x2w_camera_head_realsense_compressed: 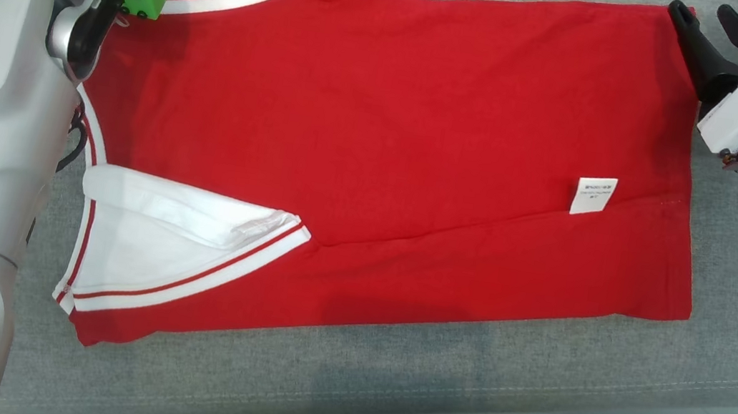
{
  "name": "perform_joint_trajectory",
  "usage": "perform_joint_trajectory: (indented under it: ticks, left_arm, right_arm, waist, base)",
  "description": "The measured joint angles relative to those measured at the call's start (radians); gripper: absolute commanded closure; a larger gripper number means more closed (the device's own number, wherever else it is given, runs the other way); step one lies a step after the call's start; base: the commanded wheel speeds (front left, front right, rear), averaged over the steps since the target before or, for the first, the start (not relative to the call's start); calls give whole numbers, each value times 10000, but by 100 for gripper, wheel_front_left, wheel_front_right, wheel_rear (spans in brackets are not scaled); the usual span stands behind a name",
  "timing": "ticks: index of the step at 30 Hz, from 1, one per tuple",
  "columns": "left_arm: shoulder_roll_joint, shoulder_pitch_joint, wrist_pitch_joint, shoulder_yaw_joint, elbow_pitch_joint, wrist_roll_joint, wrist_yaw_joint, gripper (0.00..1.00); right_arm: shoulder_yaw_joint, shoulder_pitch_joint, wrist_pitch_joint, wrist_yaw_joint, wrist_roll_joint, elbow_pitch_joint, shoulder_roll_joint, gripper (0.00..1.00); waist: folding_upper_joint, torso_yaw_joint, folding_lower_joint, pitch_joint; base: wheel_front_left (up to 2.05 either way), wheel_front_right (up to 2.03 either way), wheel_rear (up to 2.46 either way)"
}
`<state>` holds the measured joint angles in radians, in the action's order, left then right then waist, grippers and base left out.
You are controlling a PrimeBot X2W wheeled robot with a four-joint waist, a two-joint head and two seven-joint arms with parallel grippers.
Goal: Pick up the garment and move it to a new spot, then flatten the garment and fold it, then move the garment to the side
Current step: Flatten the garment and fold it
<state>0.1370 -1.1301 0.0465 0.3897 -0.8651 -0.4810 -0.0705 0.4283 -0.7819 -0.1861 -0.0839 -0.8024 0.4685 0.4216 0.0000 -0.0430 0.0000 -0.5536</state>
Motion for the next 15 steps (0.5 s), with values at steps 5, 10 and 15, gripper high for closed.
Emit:
perform_joint_trajectory:
  ticks: [5,10,15]
  left_arm:
    - [-8,-7,-123,46,-196,0,-61,100]
    - [-23,-89,-180,81,-311,0,-98,100]
    - [-25,-228,-224,105,-393,0,-178,100]
  right_arm:
    - [173,-334,-153,-29,109,445,-117,0]
    - [291,-438,-272,-38,113,886,-157,6]
    - [430,-723,-274,-128,169,1177,-274,52]
  waist:
    - [0,90,0,-77]
    - [0,95,0,-100]
    - [0,77,0,-121]
  base:
    - [0,0,0]
    - [0,0,0]
    - [0,0,0]
